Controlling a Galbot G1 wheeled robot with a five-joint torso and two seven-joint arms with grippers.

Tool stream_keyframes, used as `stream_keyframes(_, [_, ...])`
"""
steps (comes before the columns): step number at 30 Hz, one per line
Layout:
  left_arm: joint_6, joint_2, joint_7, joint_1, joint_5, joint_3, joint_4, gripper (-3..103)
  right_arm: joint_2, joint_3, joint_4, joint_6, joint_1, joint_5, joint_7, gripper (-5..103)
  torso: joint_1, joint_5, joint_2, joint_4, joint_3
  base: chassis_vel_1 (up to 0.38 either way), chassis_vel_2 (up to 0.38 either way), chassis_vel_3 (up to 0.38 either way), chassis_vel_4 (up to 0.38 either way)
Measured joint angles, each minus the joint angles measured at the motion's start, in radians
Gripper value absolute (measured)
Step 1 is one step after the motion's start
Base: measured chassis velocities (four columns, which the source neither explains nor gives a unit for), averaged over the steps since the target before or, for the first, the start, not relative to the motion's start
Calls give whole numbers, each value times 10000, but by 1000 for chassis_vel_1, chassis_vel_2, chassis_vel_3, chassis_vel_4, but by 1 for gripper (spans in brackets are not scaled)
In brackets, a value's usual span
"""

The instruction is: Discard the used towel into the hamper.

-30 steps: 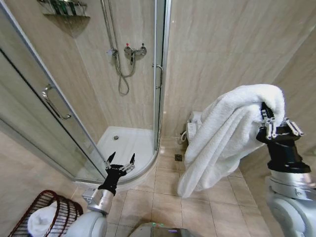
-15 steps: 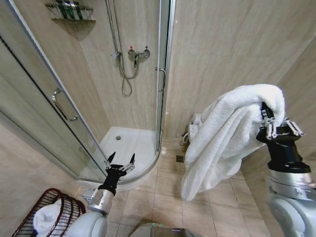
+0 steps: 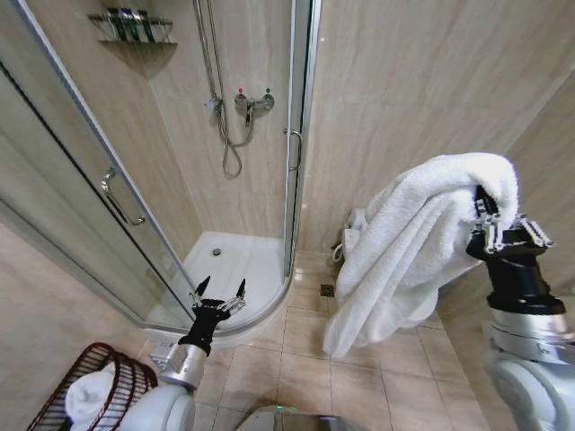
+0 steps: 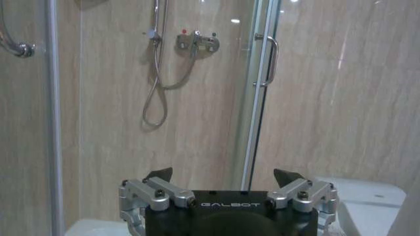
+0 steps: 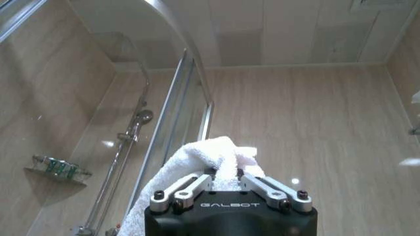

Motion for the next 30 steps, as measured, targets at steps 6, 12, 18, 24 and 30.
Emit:
stream_keyframes(6, [0,0,0,0,0,0,0,100,5,-20,0,-2,2,2,2,8,96,0,216,0,121,0,0,0,0])
stream_keyframes(12, [0,0,0,0,0,0,0,100,14,-35,0,-3,4,4,-3,8,102,0,233,0,131,0,0,0,0])
stream_keyframes(18, [0,0,0,0,0,0,0,100,8,-35,0,-4,12,35,-4,8,96,0,212,1,122,0,0,0,0])
stream_keyframes(24, [0,0,-1,0,0,0,0,100,22,-40,0,-3,9,40,-23,8,76,1,176,0,101,35,-41,-66,75])
stream_keyframes(30, [0,0,0,0,0,0,0,100,30,-49,0,-2,6,38,-37,8,64,-1,157,1,88,88,-71,-93,65])
